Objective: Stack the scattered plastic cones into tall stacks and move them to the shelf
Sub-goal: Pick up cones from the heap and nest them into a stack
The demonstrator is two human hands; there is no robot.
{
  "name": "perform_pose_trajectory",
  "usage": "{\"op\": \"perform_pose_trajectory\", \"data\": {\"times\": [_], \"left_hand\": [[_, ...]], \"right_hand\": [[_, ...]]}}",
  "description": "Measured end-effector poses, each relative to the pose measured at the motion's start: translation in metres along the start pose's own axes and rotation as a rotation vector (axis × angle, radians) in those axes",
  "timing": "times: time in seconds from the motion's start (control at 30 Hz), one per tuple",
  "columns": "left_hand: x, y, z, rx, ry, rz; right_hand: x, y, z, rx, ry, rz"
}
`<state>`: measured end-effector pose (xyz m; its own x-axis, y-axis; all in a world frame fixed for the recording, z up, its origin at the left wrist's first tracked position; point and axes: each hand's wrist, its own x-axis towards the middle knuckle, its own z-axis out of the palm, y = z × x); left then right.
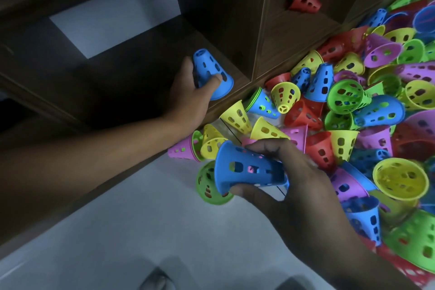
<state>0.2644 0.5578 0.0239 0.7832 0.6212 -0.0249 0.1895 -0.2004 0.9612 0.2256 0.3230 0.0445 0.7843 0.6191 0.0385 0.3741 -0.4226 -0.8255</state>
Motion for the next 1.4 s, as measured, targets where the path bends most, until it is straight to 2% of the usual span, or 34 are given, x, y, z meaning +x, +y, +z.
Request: {"op": "perform_pose_trajectory", "data": {"times": [0.2,0.43,0.67,0.93,1.2,1.4], "left_hand": [[-0.046,0.018,-0.029,-0.085,0.039,-0.022],[-0.091,0.013,-0.069,-0.127,0.107,-0.07],[-0.13,0.0,-0.078,-0.154,-0.116,-0.067],[-0.147,-0.003,-0.073,-0.202,-0.313,0.041],[-0.146,-0.025,-0.073,0.12,-0.467,0.164],[-0.132,-0.039,-0.073,0.23,-0.526,0.198]], "right_hand": [[0.001,-0.015,0.015,-0.009,-0.023,-0.015],[0.0,-0.02,0.034,-0.15,-0.108,-0.007],[0.003,-0.013,0.049,-0.2,-0.087,0.031],[-0.015,0.007,0.049,-0.203,-0.079,0.059],[-0.028,0.051,0.027,-0.297,-0.059,0.117],[-0.016,0.071,0.026,-0.396,-0.031,0.046]]}}
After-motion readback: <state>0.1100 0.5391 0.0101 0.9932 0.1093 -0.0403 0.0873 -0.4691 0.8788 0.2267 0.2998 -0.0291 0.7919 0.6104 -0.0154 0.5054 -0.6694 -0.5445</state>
